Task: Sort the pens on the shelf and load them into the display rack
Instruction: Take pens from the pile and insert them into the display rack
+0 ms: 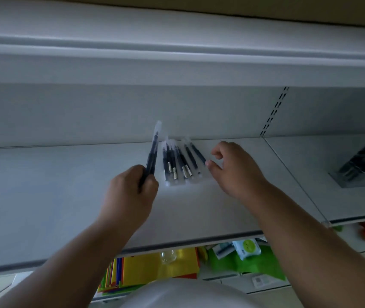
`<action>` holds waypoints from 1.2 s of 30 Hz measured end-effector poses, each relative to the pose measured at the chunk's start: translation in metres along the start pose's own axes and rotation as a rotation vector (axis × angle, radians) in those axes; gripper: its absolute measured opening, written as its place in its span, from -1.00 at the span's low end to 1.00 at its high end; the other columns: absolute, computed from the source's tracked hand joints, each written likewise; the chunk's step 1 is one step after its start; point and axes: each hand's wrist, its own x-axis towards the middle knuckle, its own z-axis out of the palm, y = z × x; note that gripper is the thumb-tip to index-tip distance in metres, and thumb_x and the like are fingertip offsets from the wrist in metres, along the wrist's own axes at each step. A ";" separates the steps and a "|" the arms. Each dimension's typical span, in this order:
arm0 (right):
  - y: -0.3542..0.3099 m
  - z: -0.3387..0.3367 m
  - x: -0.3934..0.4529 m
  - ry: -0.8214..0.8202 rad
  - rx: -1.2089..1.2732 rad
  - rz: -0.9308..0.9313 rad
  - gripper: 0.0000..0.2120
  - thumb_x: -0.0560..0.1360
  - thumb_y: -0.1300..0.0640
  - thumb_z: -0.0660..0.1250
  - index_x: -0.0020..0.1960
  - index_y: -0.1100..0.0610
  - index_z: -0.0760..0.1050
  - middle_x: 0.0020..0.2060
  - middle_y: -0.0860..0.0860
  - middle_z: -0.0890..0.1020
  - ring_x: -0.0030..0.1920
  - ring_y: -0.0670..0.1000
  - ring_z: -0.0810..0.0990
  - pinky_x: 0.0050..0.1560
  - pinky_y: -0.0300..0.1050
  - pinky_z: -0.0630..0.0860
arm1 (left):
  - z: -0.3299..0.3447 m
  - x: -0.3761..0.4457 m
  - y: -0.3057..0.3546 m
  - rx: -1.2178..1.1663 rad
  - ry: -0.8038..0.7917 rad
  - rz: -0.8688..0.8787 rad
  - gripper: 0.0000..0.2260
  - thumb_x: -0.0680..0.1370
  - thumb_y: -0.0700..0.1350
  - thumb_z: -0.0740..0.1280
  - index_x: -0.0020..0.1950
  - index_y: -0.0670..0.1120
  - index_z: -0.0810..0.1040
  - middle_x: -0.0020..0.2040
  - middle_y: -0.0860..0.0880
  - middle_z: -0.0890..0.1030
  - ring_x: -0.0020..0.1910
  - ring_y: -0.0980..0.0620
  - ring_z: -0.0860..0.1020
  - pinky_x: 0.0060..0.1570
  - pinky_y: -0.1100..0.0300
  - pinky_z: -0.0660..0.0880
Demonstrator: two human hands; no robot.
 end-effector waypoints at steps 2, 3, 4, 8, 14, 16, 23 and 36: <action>0.003 0.010 0.008 -0.039 -0.039 0.049 -0.78 0.55 0.00 0.31 0.12 0.10 0.46 0.01 0.01 0.51 -0.04 0.03 0.50 -0.09 -0.14 0.38 | -0.004 -0.012 0.005 -0.135 0.007 0.029 -0.72 0.48 0.00 0.18 -0.29 -0.19 0.38 -0.45 -0.16 0.42 -0.48 -0.06 0.33 -0.49 0.03 0.26; 0.003 0.015 0.011 -0.062 -0.044 0.072 -0.82 0.55 0.01 0.31 0.06 0.09 0.45 -0.03 0.01 0.51 -0.08 0.04 0.49 -0.12 -0.14 0.37 | -0.006 -0.016 0.006 -0.158 0.003 0.047 -0.70 0.46 0.03 0.16 -0.29 -0.20 0.37 -0.45 -0.17 0.41 -0.49 -0.05 0.32 -0.50 -0.02 0.27; 0.003 0.019 0.013 -0.082 -0.044 0.089 -0.86 0.54 0.03 0.31 0.01 0.09 0.44 -0.07 0.01 0.52 -0.10 0.05 0.50 -0.15 -0.14 0.36 | -0.008 -0.018 0.006 -0.164 -0.001 0.069 -0.68 0.45 0.05 0.16 -0.28 -0.20 0.37 -0.45 -0.16 0.41 -0.50 -0.05 0.31 -0.51 -0.03 0.27; 0.004 0.031 0.020 -0.073 -0.085 0.148 -0.87 0.53 0.13 0.30 0.03 0.16 0.51 -0.04 0.10 0.60 -0.02 0.15 0.56 -0.11 -0.13 0.43 | -0.013 -0.021 0.003 -0.161 -0.018 0.108 -0.74 0.48 -0.03 0.19 -0.31 -0.18 0.36 -0.41 -0.11 0.41 -0.53 0.10 0.27 -0.53 0.19 0.20; 0.004 0.011 0.004 -0.115 0.154 0.312 -0.84 0.57 0.18 0.26 0.05 0.14 0.61 -0.11 0.12 0.66 -0.11 0.11 0.62 -0.10 -0.08 0.54 | -0.012 -0.024 0.004 -0.191 -0.052 0.084 -0.75 0.56 -0.16 0.23 -0.29 -0.22 0.37 -0.52 0.05 0.32 -0.54 0.11 0.25 -0.55 0.25 0.18; 0.002 0.001 -0.010 -0.065 0.563 0.452 -0.86 0.56 0.24 0.26 -0.12 0.14 0.58 -0.33 0.11 0.57 -0.37 0.05 0.53 -0.40 -0.16 0.46 | -0.007 -0.023 0.008 -0.217 -0.059 0.066 -0.76 0.56 -0.16 0.22 -0.27 -0.24 0.37 -0.53 0.06 0.30 -0.53 0.12 0.23 -0.54 0.26 0.15; 0.003 -0.048 -0.065 -0.082 1.530 0.625 -0.86 0.57 0.34 0.14 -0.12 0.22 0.42 -0.34 0.11 0.47 -0.47 -0.03 0.37 -0.57 -0.27 0.13 | 0.031 -0.031 0.041 -0.267 -0.139 0.044 -0.75 0.57 -0.14 0.22 -0.28 -0.21 0.39 -0.54 0.06 0.32 -0.55 0.12 0.25 -0.56 0.27 0.14; 0.144 -0.168 -0.233 0.400 1.254 0.472 -0.74 0.53 0.47 0.24 0.14 0.22 0.39 -0.22 0.18 0.54 -0.52 -0.03 0.26 -0.58 -0.25 0.16 | 0.175 -0.123 0.204 -0.424 -0.464 0.214 -0.78 0.60 -0.10 0.23 -0.21 -0.14 0.49 -0.44 -0.06 0.42 -0.49 0.09 0.35 -0.48 0.22 0.29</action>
